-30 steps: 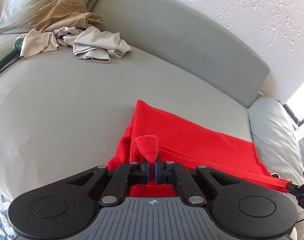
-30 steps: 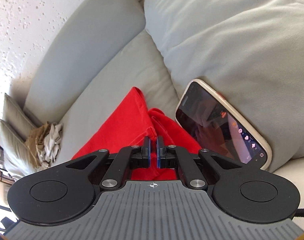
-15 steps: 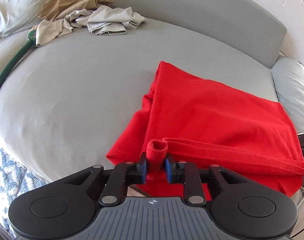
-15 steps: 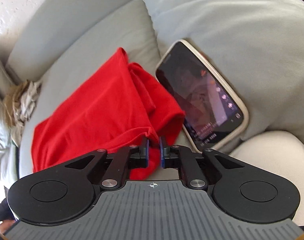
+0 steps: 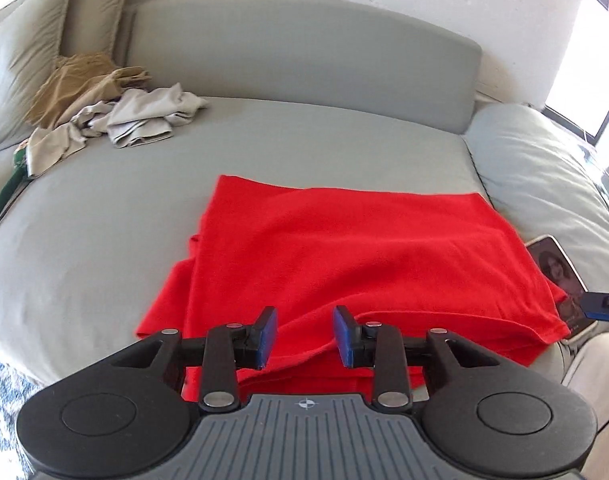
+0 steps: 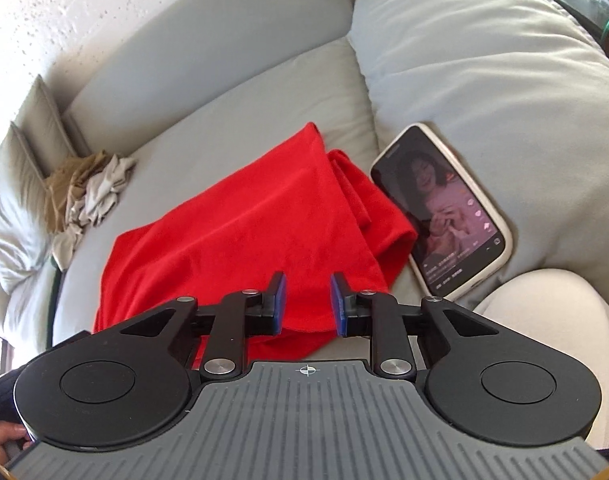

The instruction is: Fold clothes

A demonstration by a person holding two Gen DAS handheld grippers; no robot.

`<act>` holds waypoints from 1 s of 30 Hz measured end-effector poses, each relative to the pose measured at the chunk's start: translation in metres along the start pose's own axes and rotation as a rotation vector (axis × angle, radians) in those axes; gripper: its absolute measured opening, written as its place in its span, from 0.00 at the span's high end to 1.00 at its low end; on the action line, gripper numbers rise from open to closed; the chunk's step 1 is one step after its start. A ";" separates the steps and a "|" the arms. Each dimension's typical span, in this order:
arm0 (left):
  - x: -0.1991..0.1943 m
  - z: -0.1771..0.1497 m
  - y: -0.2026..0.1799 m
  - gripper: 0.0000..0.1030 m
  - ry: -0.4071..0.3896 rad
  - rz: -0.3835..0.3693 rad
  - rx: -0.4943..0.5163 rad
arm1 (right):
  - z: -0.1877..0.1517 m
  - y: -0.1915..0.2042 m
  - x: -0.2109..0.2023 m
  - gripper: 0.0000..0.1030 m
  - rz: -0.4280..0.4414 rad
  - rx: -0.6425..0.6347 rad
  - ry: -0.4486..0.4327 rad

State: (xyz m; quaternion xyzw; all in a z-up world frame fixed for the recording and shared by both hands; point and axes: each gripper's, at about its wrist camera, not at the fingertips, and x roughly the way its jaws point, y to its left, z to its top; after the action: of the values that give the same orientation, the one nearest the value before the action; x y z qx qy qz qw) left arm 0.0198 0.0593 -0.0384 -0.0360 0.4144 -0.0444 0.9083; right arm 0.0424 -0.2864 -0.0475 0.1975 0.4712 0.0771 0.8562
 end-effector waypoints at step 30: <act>-0.016 -0.033 0.023 0.62 0.077 -0.027 -0.045 | -0.059 0.027 0.014 0.58 0.041 -0.235 0.153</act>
State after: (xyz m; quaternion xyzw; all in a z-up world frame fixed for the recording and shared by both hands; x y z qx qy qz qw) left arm -0.0145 0.0833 -0.0498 -0.0604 0.4494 -0.0488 0.8899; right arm 0.0020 -0.2417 -0.0754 0.0991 0.5189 0.1639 0.8331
